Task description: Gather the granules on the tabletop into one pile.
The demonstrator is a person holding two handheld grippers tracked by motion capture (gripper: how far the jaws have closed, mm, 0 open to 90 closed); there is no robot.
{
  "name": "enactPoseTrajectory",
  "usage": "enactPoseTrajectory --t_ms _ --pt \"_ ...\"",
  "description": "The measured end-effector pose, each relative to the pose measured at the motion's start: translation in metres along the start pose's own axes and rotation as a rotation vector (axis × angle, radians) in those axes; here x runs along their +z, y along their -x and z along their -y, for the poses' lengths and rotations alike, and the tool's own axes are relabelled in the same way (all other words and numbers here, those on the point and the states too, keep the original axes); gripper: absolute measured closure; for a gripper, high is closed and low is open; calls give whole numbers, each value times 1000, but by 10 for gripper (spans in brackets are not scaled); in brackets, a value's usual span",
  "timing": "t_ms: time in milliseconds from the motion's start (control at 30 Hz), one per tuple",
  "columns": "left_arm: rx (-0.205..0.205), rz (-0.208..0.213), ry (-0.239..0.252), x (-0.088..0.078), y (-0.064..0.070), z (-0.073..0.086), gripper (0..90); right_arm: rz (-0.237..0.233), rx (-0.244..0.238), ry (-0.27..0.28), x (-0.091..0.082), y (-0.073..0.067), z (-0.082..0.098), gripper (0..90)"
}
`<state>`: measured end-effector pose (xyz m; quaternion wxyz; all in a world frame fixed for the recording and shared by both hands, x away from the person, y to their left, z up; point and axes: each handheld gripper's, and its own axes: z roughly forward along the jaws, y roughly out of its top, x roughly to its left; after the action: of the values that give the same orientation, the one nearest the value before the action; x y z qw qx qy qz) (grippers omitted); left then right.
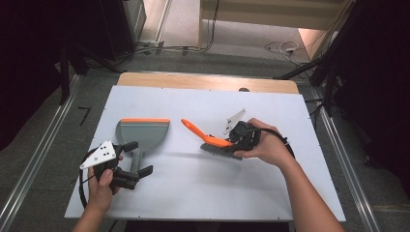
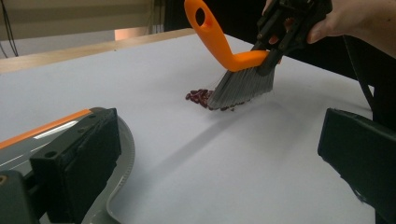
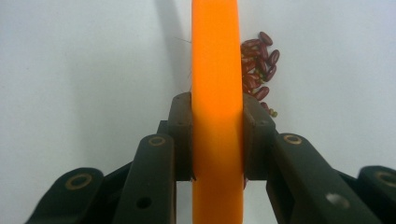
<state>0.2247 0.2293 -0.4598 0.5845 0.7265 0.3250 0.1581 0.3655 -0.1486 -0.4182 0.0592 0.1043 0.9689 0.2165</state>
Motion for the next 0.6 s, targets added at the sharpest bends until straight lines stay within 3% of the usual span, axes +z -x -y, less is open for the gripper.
enactPoseTrajectory --t_ms 267,400,467,600 --pt "-1 -2 2 0 0 0 6 24 58 39 -15 4 6 686" --pt "0 -1 3 0 0 0 6 68 162 59 -22 12 13 686" --pt "0 -3 2 -1 0 0 6 116 237 61 -24 17 17 686" --pt "1 -2 2 0 0 0 6 228 340 39 -20 23 25 686"
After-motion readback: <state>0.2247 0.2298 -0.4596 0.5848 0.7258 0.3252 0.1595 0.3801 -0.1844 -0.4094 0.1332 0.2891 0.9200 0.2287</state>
